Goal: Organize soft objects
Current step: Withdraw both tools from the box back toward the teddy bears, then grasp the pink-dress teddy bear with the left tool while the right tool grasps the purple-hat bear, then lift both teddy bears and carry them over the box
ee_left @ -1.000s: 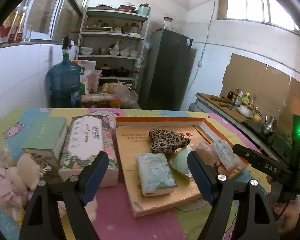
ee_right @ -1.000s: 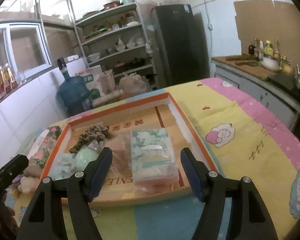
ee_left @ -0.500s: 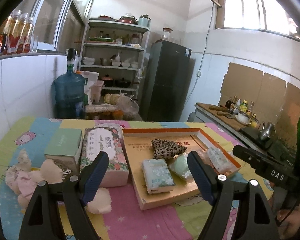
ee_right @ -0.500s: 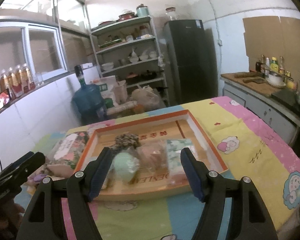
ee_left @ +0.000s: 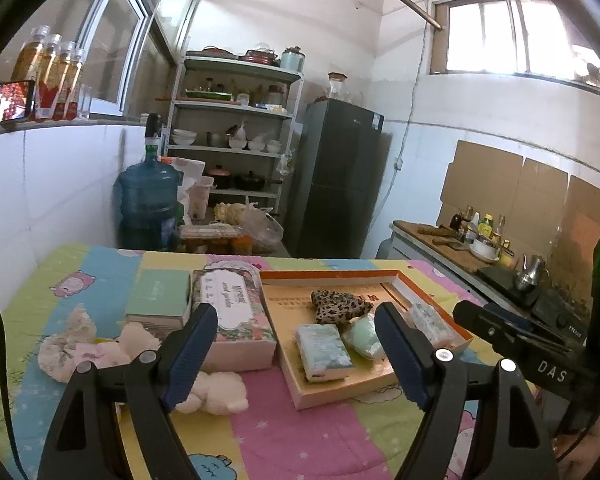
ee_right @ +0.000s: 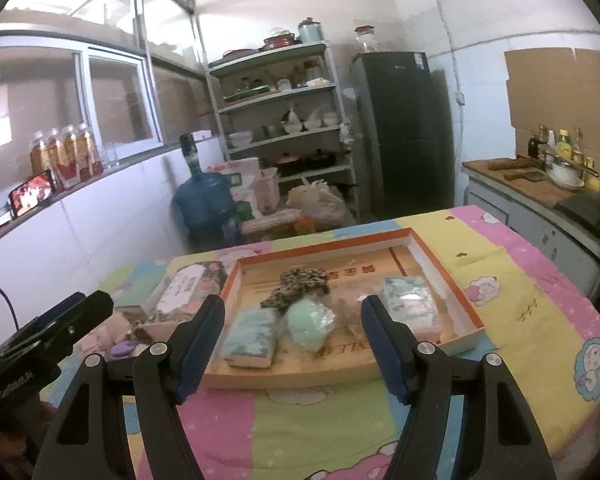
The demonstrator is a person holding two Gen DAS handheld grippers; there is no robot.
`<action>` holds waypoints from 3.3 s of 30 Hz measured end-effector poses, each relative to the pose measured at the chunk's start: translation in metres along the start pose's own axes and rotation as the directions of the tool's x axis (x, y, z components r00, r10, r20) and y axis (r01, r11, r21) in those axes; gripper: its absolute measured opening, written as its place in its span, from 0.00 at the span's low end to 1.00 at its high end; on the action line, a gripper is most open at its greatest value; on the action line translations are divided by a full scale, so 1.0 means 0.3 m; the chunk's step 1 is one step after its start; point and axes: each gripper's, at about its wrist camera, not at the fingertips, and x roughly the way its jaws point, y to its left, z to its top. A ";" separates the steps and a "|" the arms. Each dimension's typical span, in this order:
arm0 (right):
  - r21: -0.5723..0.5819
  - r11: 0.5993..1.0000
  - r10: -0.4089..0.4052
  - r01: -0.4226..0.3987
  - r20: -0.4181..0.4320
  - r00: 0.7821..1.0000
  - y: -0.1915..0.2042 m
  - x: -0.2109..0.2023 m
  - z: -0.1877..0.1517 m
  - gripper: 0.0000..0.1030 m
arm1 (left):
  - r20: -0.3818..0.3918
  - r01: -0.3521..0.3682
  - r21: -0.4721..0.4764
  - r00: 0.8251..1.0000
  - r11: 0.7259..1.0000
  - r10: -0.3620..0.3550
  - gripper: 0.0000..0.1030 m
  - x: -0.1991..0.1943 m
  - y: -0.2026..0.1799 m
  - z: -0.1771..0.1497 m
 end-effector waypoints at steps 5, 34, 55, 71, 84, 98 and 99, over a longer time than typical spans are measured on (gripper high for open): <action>-0.018 1.000 0.015 -0.015 0.012 1.000 0.049 -0.030 0.003 0.70 | 0.014 0.001 -0.008 1.000 1.000 -0.001 0.78 -0.041 0.029 0.001; -0.170 0.965 0.199 -0.197 -0.011 0.980 0.403 -0.061 -0.042 0.70 | 0.099 -0.122 -0.091 0.987 0.988 0.131 0.78 -0.287 0.324 -0.004; -0.424 0.836 0.187 -0.347 -0.375 0.908 0.590 0.370 -0.235 0.70 | 0.017 -0.271 -0.044 0.962 0.961 0.272 0.78 -0.232 0.605 -0.140; -0.626 0.721 0.007 -0.297 -0.423 0.906 0.626 0.577 -0.277 0.46 | -0.057 -0.133 0.008 0.989 0.991 0.133 0.78 -0.114 0.634 -0.158; -0.458 0.829 0.134 -0.320 -0.393 0.910 0.489 0.335 -0.276 0.44 | -0.254 0.127 0.320 0.966 0.939 -0.044 0.78 0.108 0.477 -0.132; -0.232 0.912 0.235 -0.338 -0.380 0.895 0.375 0.229 -0.312 0.45 | -0.319 0.133 0.416 0.948 0.900 0.007 0.44 0.171 0.369 -0.219; -0.221 0.914 0.241 -0.340 -0.381 0.893 0.370 0.228 -0.314 0.45 | -0.325 0.141 0.401 0.946 0.905 -0.004 0.43 0.166 0.379 -0.217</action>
